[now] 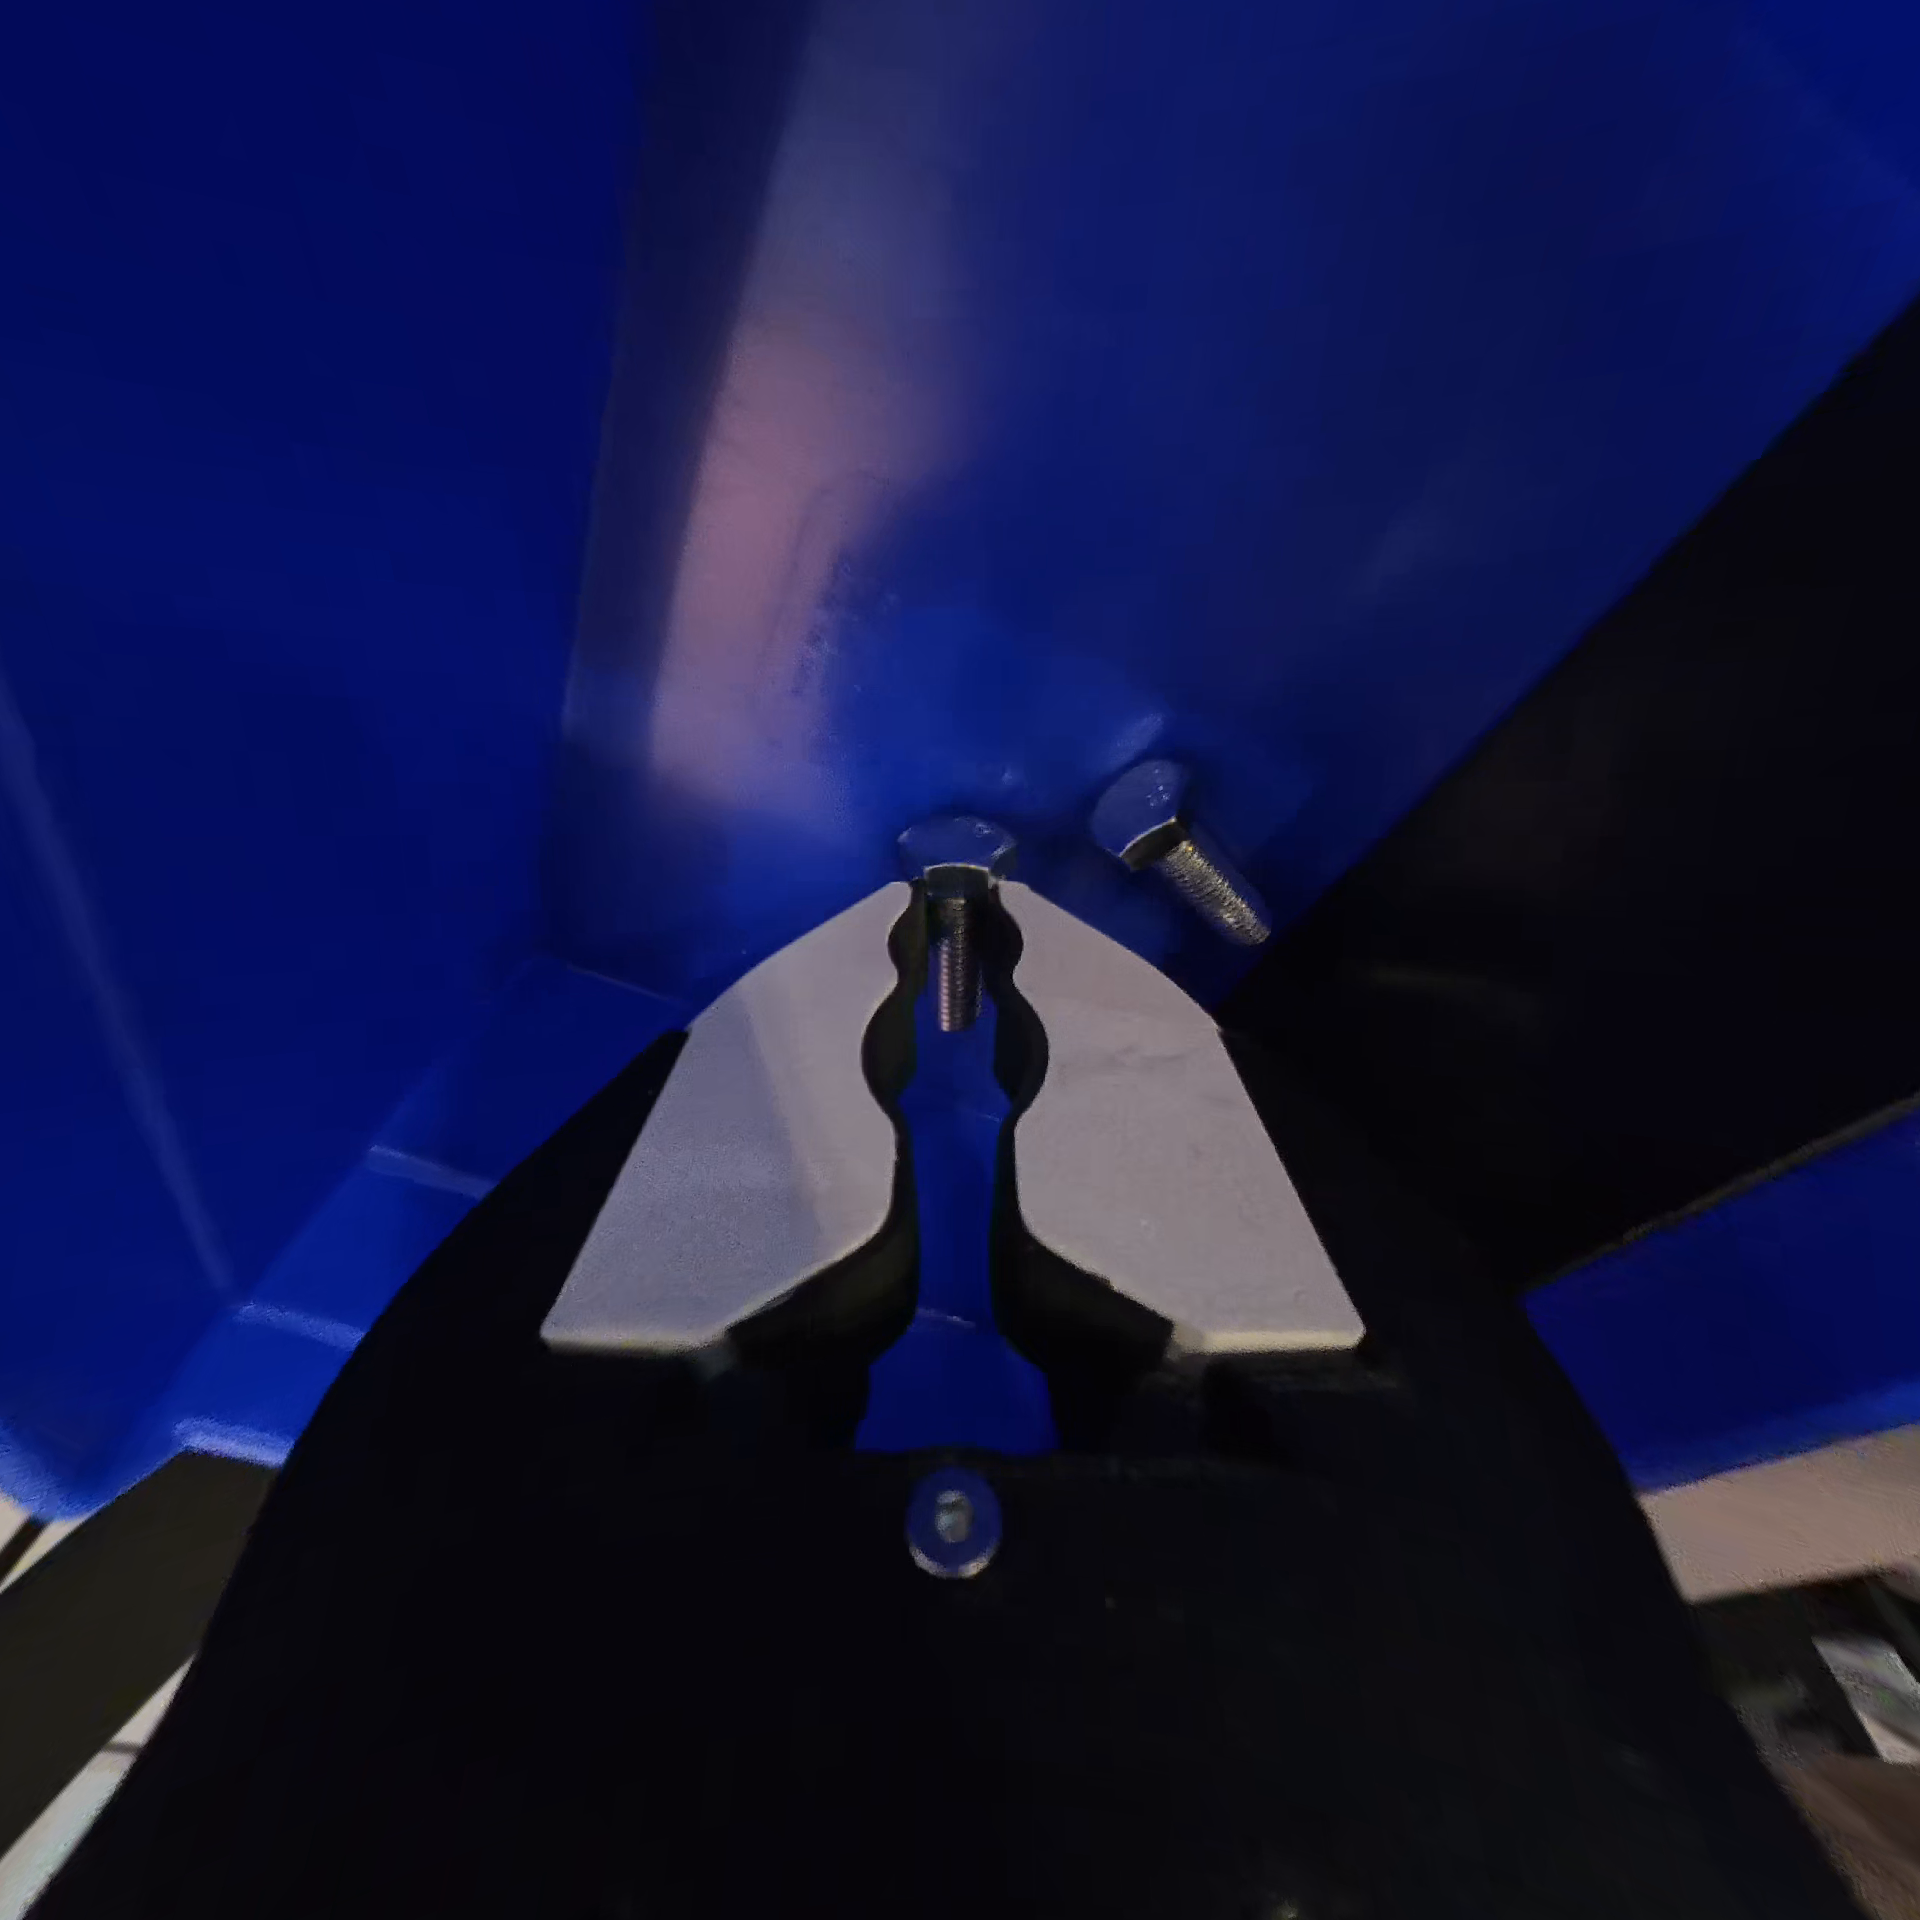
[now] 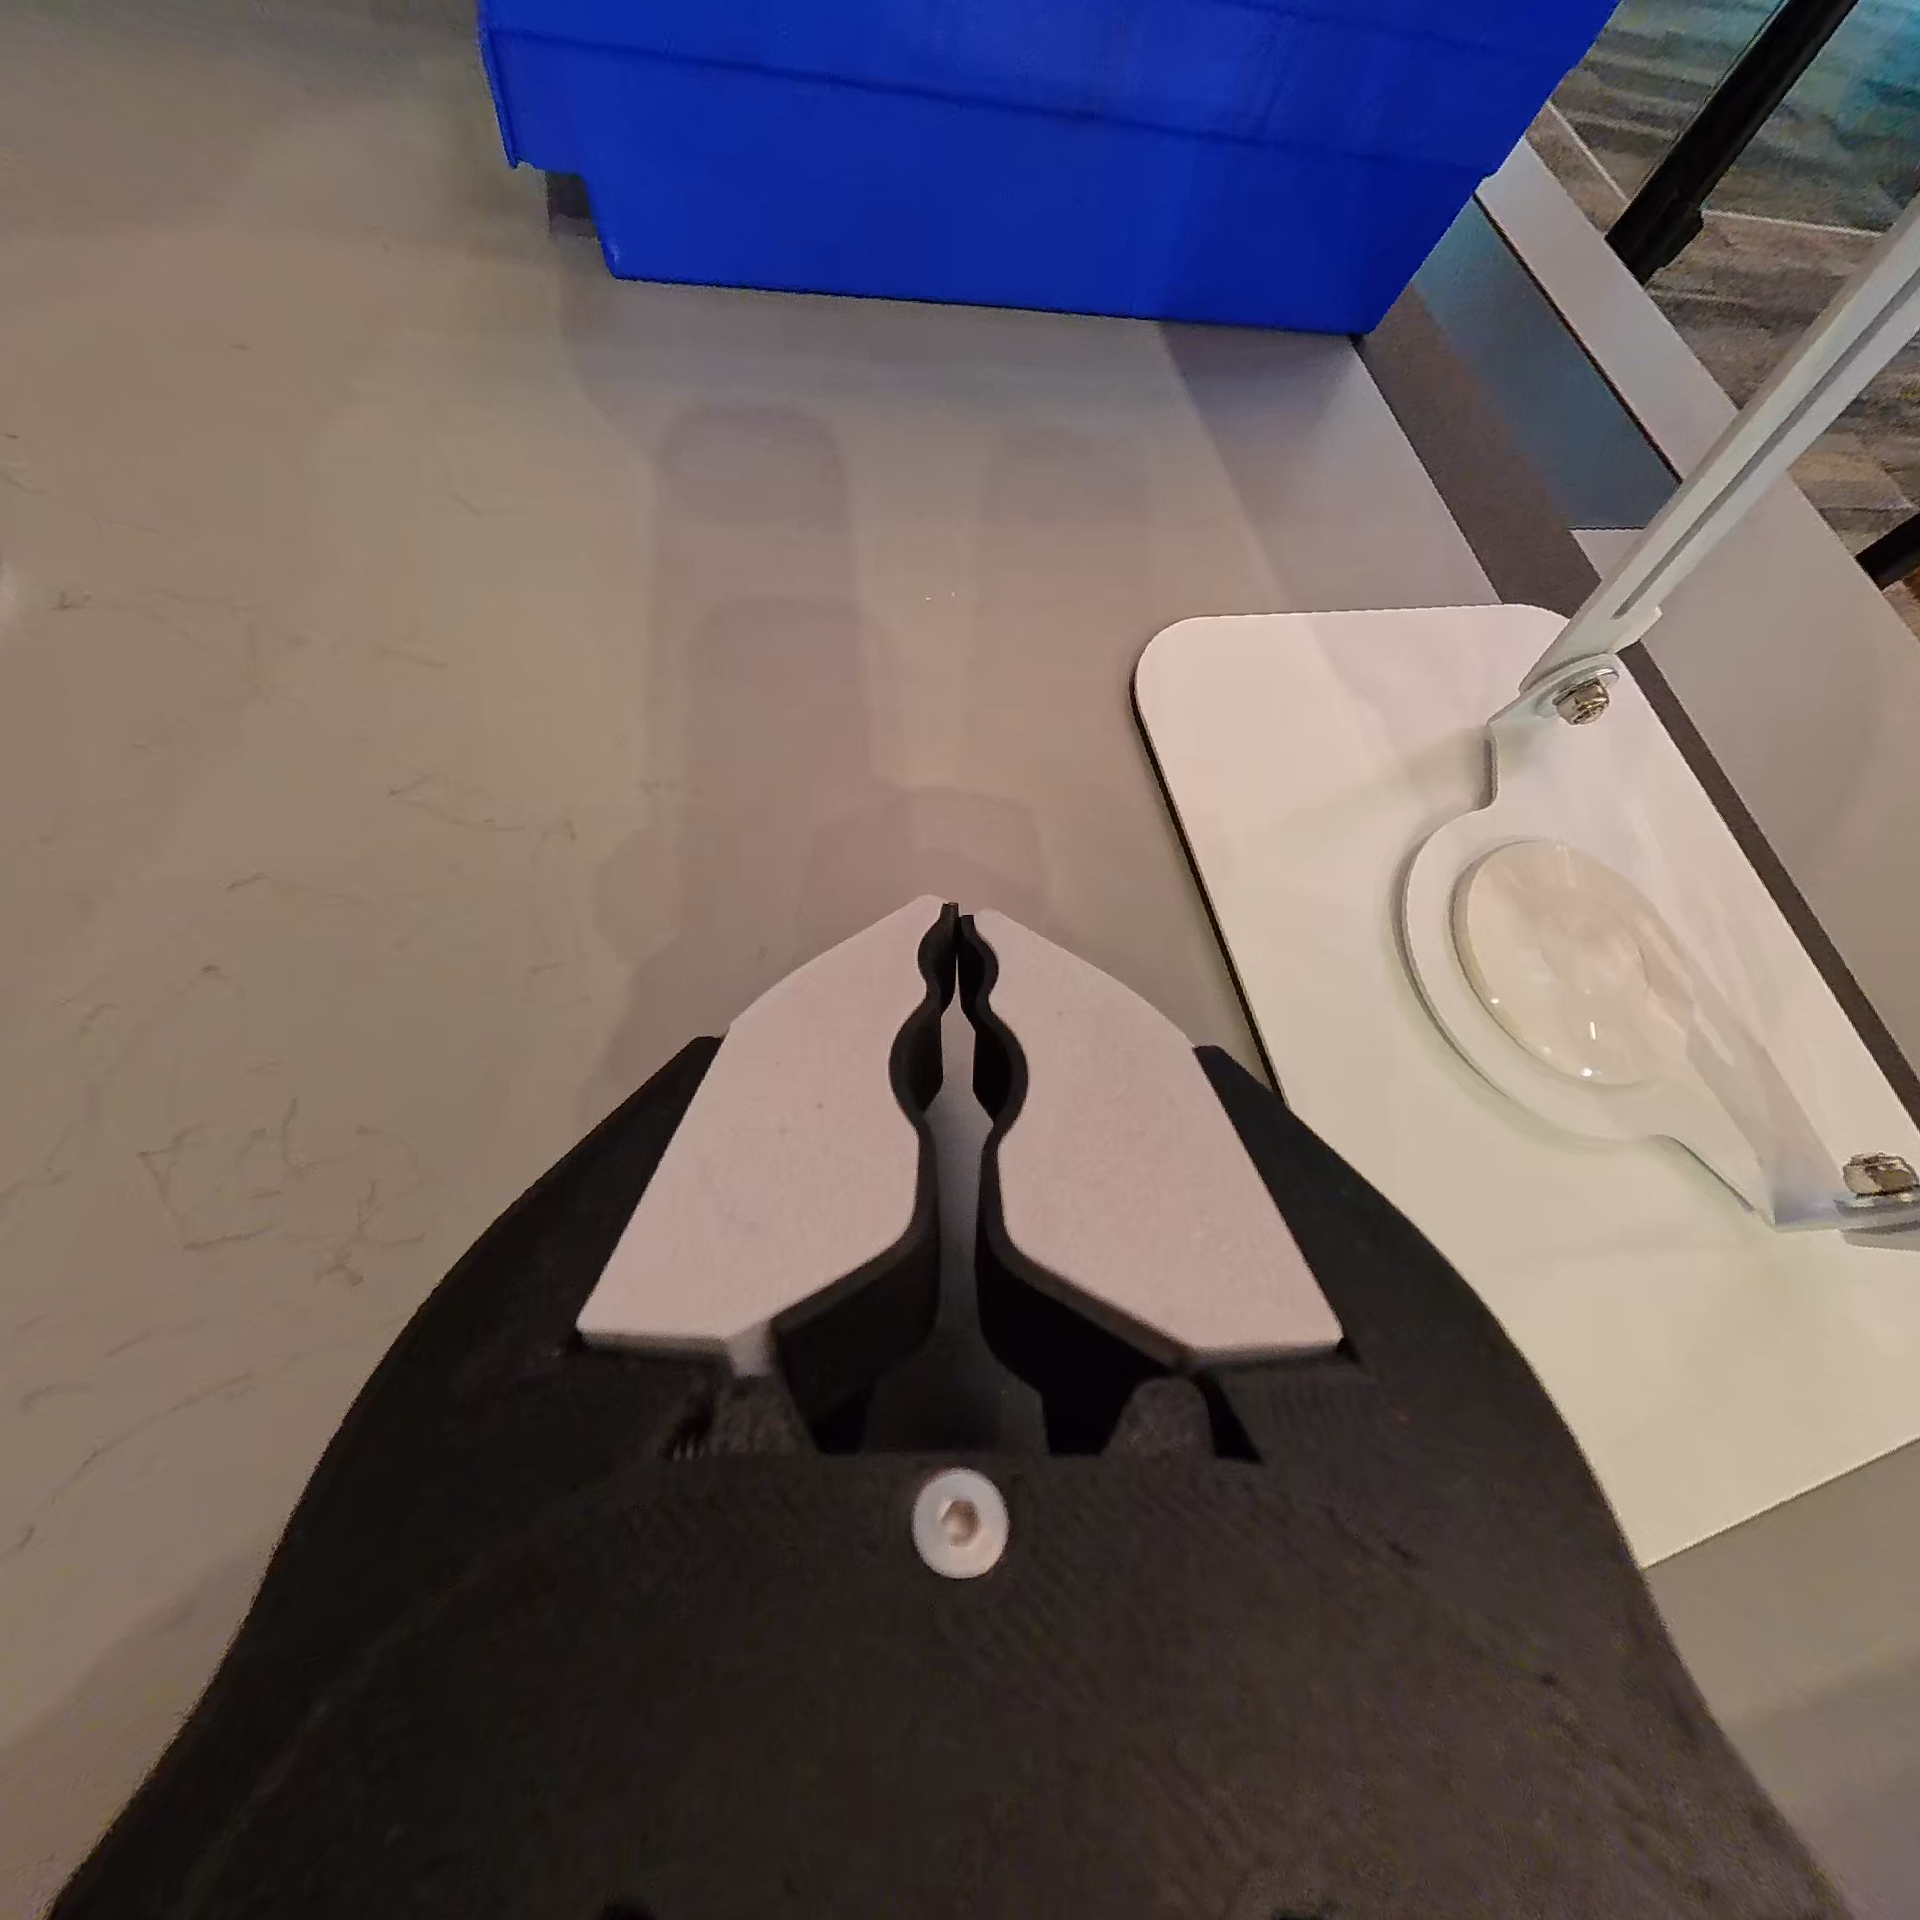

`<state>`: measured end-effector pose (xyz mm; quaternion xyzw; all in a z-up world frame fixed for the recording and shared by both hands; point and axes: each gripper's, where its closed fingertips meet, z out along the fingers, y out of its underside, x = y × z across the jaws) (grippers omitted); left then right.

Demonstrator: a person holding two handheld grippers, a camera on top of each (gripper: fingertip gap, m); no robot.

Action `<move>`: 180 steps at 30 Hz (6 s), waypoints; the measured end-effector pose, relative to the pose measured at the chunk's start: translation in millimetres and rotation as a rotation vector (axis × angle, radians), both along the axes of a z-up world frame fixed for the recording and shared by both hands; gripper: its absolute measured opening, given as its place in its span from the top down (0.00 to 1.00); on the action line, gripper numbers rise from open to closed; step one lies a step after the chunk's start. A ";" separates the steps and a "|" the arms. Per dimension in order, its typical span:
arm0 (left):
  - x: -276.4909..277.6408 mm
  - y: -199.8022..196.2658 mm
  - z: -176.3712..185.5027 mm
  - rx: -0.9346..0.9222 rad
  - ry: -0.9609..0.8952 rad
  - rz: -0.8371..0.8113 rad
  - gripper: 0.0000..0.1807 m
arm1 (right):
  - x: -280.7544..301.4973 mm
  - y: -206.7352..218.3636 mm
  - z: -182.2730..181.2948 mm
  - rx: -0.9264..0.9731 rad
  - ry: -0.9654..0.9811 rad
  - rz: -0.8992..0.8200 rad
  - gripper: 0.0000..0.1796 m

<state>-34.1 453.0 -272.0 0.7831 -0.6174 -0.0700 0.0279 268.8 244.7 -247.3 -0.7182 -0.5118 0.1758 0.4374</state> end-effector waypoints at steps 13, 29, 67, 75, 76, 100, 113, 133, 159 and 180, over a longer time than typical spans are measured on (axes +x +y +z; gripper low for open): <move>23.4 -31.5 104.4 0.299 -0.347 -0.001 0.95 | 1.5 -2.5 -0.3 0.019 -0.010 0.004 1.00; 169.5 -268.0 121.5 0.194 -0.656 -0.271 0.95 | 0.4 -6.1 -2.9 0.051 -0.044 0.020 1.00; 187.3 -279.3 3.8 -0.012 -0.406 -0.194 0.82 | -1.0 -6.6 -7.9 0.054 -0.081 0.040 1.00; 187.4 -281.6 -4.9 -0.008 -0.392 -0.193 0.89 | -1.0 -6.6 -8.2 0.060 -0.085 0.041 1.00; 190.2 -285.0 -5.1 -0.032 -0.412 -0.191 0.94 | -0.9 -6.5 -8.3 0.060 -0.086 0.041 1.00; 251.8 -267.5 143.4 -0.157 -1.819 -0.010 0.95 | -56.8 -59.9 84.0 -0.039 0.513 0.122 0.91; 267.3 -277.3 141.9 -0.189 -1.892 -0.046 0.95 | -61.7 -64.9 93.5 -0.094 0.592 0.106 0.95; 256.8 -272.4 100.9 0.172 -1.359 -0.252 0.79 | -39.7 -43.2 51.2 0.378 -0.117 0.095 0.95; 260.2 -262.3 82.0 0.258 -1.226 -0.200 0.90 | -32.9 -32.8 40.9 0.559 -0.335 0.000 0.95; 180.4 -257.6 127.8 0.346 -1.366 -0.100 0.90 | -105.8 -145.2 24.5 -0.023 0.004 0.528 0.87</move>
